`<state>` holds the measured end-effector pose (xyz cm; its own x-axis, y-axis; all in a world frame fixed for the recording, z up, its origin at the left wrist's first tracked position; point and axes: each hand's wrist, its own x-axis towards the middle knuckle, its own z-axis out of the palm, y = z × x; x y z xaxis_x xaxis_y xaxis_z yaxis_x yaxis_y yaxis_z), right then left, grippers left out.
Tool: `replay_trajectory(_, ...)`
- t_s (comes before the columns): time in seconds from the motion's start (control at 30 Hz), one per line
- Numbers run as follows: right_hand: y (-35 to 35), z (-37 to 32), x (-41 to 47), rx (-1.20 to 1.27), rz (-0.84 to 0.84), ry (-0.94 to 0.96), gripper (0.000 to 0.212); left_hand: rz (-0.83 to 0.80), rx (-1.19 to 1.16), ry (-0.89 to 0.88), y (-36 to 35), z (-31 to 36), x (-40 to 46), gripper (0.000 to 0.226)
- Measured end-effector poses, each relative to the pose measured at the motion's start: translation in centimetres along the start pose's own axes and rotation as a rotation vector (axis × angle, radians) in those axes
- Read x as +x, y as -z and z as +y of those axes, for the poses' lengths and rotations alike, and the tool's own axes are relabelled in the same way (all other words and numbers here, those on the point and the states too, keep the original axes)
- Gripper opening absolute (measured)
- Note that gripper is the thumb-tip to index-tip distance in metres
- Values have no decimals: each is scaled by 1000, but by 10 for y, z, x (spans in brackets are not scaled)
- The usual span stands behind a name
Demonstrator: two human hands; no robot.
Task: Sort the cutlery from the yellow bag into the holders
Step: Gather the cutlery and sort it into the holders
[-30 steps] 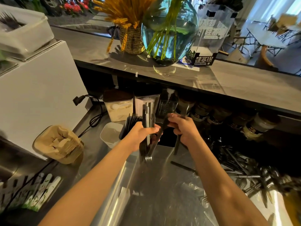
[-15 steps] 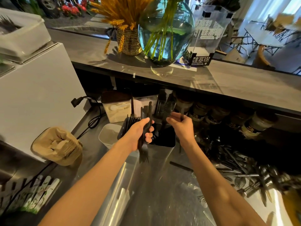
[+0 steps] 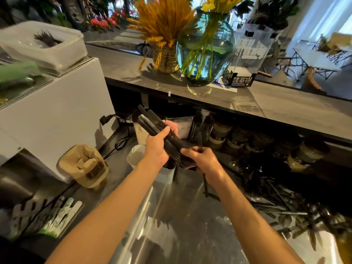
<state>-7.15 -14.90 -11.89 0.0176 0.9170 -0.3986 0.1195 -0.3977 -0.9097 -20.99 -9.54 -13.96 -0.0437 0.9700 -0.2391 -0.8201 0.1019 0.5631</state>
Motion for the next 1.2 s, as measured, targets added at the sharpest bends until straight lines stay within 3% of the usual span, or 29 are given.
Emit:
replay_trajectory(0.1, 3, 7, 4, 9, -50, -19, 11, 126, 10, -12, 7, 4, -1, 16)
replay_trajectory(0.23, 10, 13, 6, 70, 27, -23, 10, 206, 43, 37, 11, 5, -7, 14)
replay_trajectory(0.47, 36, 10, 11, 347, 414, 78, 8, 322, 136, 13, 20, 9, -9, 12)
replay_trajectory(0.6, 54, 5, 15, 277, 596, 252, 10, 369, 226, -2, 26, 7, -6, 23)
replay_trajectory(0.7, 59, 3, 20, 98, 659, 348, 7, 331, 247, 52, 24, 4, -6, 22)
replay_trajectory(0.83, 52, 11, 35, -37, 597, 298, 14, 280, 299, 191, 19, -3, -3, 16)
replay_trajectory(0.97, 41, 22, 49, 26, 546, 266, 18, 208, 380, 278, 10, -16, -1, 14)
replay_trajectory(1.2, 43, 17, 55, 195, 555, 409, 14, 52, 426, 299, 1, -22, 1, 13)
